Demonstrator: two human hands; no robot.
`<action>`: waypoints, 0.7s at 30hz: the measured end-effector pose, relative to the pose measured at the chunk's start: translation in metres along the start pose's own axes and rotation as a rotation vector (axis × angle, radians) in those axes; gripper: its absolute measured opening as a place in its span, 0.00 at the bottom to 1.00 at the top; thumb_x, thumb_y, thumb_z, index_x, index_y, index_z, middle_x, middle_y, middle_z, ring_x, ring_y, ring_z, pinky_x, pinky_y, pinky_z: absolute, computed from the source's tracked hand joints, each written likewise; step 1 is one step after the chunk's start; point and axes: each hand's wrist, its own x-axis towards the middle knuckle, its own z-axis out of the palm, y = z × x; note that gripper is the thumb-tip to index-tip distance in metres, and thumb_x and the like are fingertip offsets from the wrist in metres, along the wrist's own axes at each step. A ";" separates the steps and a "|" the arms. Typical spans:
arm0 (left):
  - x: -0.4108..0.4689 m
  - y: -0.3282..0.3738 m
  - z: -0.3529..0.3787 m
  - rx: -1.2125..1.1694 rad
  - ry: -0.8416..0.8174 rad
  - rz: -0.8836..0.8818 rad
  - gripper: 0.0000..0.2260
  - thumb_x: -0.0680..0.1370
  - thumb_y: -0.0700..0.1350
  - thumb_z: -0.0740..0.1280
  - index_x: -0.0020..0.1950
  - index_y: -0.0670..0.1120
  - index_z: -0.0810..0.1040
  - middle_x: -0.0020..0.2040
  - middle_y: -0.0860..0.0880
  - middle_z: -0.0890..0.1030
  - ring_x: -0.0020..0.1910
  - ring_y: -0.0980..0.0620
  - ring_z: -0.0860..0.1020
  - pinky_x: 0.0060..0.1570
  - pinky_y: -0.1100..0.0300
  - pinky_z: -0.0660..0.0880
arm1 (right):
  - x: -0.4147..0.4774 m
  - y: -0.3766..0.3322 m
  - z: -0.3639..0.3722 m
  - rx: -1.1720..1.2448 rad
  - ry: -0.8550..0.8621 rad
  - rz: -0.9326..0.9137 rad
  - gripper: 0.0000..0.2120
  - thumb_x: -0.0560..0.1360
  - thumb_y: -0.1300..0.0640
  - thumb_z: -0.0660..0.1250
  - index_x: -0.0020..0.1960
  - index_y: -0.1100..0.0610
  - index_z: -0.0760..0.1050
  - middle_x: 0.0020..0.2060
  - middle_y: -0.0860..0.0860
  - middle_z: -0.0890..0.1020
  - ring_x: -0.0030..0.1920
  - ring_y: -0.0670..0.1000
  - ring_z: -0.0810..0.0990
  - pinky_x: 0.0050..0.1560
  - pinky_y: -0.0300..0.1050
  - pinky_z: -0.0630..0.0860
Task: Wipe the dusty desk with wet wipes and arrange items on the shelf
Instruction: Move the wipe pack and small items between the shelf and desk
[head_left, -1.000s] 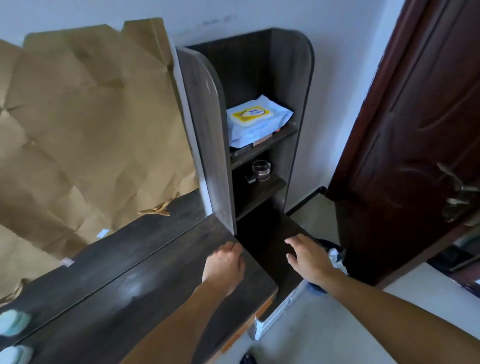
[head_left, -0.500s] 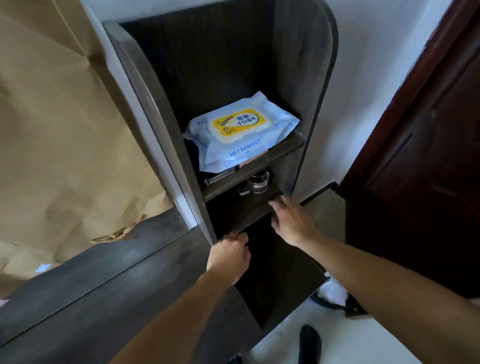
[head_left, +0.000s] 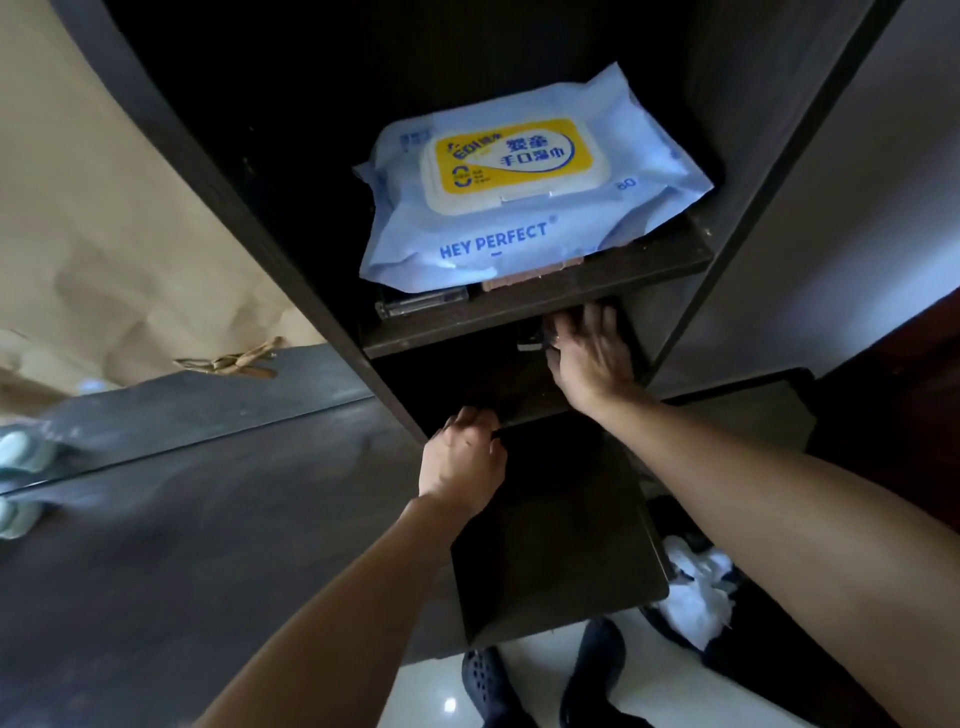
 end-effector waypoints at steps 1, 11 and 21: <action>0.004 0.001 0.000 0.002 0.009 -0.014 0.12 0.75 0.45 0.64 0.58 0.46 0.77 0.56 0.47 0.77 0.54 0.45 0.76 0.47 0.55 0.73 | -0.005 0.002 0.000 0.023 0.015 -0.018 0.23 0.68 0.55 0.71 0.62 0.56 0.71 0.56 0.63 0.71 0.56 0.65 0.70 0.43 0.55 0.77; 0.073 0.035 -0.002 0.011 -0.006 -0.061 0.26 0.73 0.44 0.66 0.71 0.48 0.64 0.70 0.44 0.64 0.67 0.43 0.67 0.57 0.49 0.73 | -0.079 0.034 -0.001 0.215 -0.024 -0.141 0.30 0.67 0.54 0.73 0.66 0.50 0.65 0.64 0.55 0.68 0.52 0.58 0.76 0.39 0.52 0.80; 0.093 0.061 0.024 0.069 0.009 0.030 0.22 0.72 0.38 0.66 0.65 0.48 0.71 0.63 0.43 0.69 0.62 0.41 0.69 0.53 0.50 0.74 | -0.111 0.080 0.003 0.354 -0.062 -0.156 0.31 0.63 0.53 0.74 0.63 0.45 0.66 0.59 0.51 0.71 0.54 0.55 0.77 0.38 0.52 0.80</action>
